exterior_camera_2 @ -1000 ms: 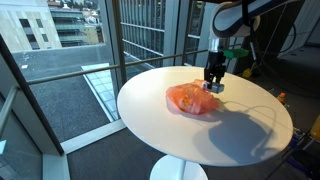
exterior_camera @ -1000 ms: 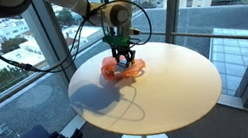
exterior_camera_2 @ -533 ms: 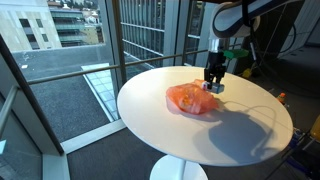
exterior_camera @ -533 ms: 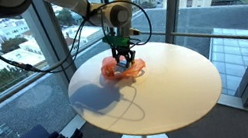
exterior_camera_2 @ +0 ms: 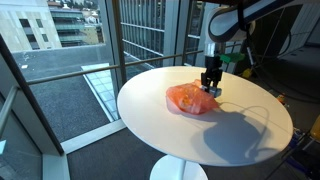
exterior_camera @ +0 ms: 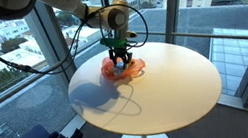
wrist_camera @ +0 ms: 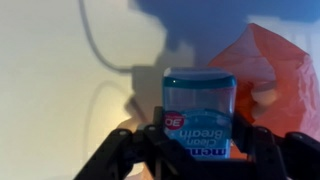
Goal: Put the blue and and white container in the plastic bag.
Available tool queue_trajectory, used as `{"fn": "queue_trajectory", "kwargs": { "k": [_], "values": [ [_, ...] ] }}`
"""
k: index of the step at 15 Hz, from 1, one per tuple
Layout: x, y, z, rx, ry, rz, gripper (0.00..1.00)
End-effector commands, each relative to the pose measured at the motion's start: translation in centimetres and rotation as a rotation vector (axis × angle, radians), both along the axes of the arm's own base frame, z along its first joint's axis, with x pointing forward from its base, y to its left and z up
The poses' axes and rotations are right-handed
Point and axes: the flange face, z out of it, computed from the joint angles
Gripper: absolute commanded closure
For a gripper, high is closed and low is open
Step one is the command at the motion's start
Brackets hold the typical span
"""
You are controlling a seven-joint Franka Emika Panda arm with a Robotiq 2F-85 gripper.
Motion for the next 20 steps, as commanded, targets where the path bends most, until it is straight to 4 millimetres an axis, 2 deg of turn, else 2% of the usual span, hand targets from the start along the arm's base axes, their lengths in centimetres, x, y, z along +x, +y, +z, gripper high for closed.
{"fn": "queue_trajectory", "kwargs": {
  "k": [1, 8, 15, 16, 17, 19, 20],
  "values": [
    [0.9, 1.6, 0.0, -0.004, -0.003, 0.034, 0.60],
    [2.9, 4.8, -0.7, -0.005, -0.037, 0.086, 0.60],
    [4.7, 6.7, -1.4, 0.006, -0.066, 0.115, 0.60],
    [4.8, 6.8, -1.5, 0.007, -0.067, 0.115, 0.27],
    [4.9, 6.8, -1.6, 0.008, -0.067, 0.115, 0.09],
    [4.9, 6.6, -1.5, 0.002, -0.072, 0.116, 0.00],
    [5.0, 6.4, -1.3, -0.004, -0.078, 0.113, 0.00]
  ]
}}
